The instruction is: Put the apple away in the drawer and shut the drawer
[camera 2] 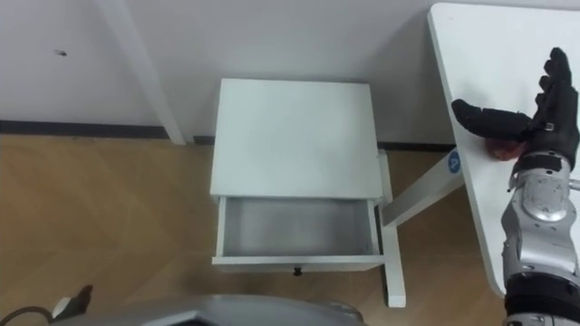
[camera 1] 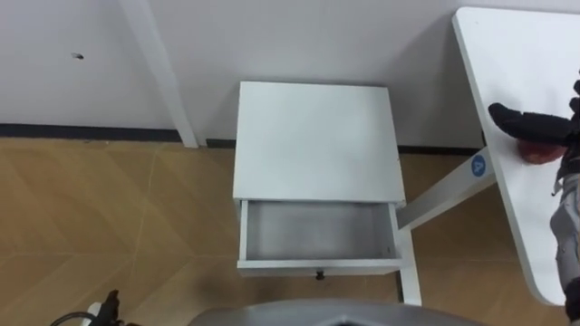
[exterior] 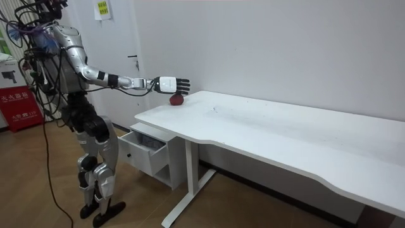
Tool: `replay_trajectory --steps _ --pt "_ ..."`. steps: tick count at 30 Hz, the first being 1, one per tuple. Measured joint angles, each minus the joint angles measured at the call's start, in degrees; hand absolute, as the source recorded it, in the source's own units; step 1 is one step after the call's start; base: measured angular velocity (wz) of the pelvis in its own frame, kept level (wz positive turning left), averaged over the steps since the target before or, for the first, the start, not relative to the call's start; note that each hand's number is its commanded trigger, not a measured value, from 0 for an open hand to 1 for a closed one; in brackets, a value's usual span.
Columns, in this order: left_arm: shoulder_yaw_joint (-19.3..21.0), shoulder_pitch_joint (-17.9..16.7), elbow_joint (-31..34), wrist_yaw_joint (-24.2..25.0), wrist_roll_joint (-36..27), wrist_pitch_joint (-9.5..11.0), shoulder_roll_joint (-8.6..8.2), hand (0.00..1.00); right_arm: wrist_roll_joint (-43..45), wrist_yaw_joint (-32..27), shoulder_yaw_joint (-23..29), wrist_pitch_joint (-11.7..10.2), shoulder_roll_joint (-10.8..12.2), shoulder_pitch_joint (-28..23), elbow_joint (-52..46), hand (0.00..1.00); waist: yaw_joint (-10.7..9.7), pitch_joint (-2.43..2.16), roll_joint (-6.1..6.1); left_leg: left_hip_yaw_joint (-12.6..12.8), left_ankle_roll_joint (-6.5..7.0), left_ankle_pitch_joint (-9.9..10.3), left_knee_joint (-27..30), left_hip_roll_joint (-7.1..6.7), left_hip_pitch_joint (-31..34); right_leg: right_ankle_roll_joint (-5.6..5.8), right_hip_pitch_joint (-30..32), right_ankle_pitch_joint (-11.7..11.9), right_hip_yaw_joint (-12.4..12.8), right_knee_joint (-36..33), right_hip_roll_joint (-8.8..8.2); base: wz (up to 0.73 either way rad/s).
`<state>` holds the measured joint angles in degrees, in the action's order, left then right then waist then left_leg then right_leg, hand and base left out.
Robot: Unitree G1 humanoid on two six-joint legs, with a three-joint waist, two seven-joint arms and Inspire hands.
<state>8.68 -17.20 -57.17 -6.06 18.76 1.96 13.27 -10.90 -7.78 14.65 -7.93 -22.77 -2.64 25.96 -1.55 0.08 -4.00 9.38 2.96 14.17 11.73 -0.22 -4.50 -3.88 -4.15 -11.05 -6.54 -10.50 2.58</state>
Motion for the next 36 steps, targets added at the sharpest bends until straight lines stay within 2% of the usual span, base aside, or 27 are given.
replay_trajectory --steps 4,9,15,22,25,26,27,32,36 --pt "0.0 -0.08 -0.2 -0.03 0.0 -0.7 0.03 0.0 0.2 1.05 0.0 0.14 -0.97 0.46 1.32 0.0 0.15 0.03 -0.02 0.01 0.0 -0.12 0.01 -0.08 0.02 0.0 0.02 0.0 -0.05 0.01 -0.07 0.01" --pt "-0.05 -0.05 -0.94 -0.12 -0.04 -0.65 0.06 0.0 0.53 0.1 0.07 -0.25 -2.1 1.61 5.85 0.0 0.03 -0.08 -0.43 -0.01 0.18 -0.33 0.02 -0.25 0.01 0.0 -0.05 0.0 -0.22 -0.02 -0.29 0.0" --pt "-0.05 -0.19 -3.21 -0.11 -0.23 -0.83 0.24 0.0 -0.04 -1.42 0.13 -0.1 -2.17 1.5 10.19 0.0 -0.96 -0.02 -0.57 -0.23 0.42 -0.47 0.11 -0.47 -0.17 0.01 -0.48 -0.01 -0.61 0.01 -0.6 0.02" --pt "-0.02 0.04 -3.57 0.29 -0.25 -1.14 0.24 0.0 -0.07 -1.7 0.22 0.39 -2.17 1.5 11.77 0.0 -1.76 -0.09 0.19 -0.08 0.42 -0.53 0.05 -0.51 -0.09 0.02 -0.32 -0.04 -0.07 0.11 -0.55 -0.02" --pt "-0.03 0.11 -3.56 0.24 -0.32 -1.11 0.25 0.0 -0.07 -2.26 0.22 0.32 -2.17 1.51 13.3 0.0 -1.87 -0.08 0.09 -0.07 0.42 -0.53 -0.03 -0.52 -0.17 0.03 -0.4 -0.03 -0.04 0.33 -0.53 0.0" --pt "-0.03 0.09 -3.56 0.21 -0.32 -1.11 0.25 0.0 -0.07 -2.33 0.22 0.3 -2.17 1.5 13.73 0.72 -1.85 -0.06 0.03 -0.08 0.42 -0.53 -0.04 -0.53 -0.2 0.02 -0.51 -0.03 -0.06 0.5 -0.52 0.0" --pt "-0.11 0.0 -3.61 0.21 -0.32 -1.1 0.24 0.0 -0.05 -2.46 0.21 0.03 -2.17 1.49 13.9 1.0 -1.8 -0.05 -0.06 -0.09 0.42 -0.53 -0.04 -0.54 -0.26 0.02 -0.61 -0.03 -0.06 0.59 -0.53 0.0" --pt "-0.08 0.05 -3.51 0.2 -0.02 -0.52 0.36 0.0 1.4 -2.55 0.17 -0.85 -2.18 1.21 15.23 1.0 -1.72 -0.05 -0.7 -0.24 0.41 -0.53 0.02 -0.52 -0.19 0.02 -0.69 -0.02 -0.31 0.72 -0.52 0.02" --pt "-0.1 0.0 -3.43 0.2 -0.06 0.13 1.2 0.0 2.84 -3.71 0.26 -1.8 -2.42 1.18 17.09 1.0 -1.56 0.02 -0.99 -0.31 0.41 -0.52 0.08 -0.49 -0.24 0.01 -0.78 -0.02 -0.45 0.67 -0.52 0.0"
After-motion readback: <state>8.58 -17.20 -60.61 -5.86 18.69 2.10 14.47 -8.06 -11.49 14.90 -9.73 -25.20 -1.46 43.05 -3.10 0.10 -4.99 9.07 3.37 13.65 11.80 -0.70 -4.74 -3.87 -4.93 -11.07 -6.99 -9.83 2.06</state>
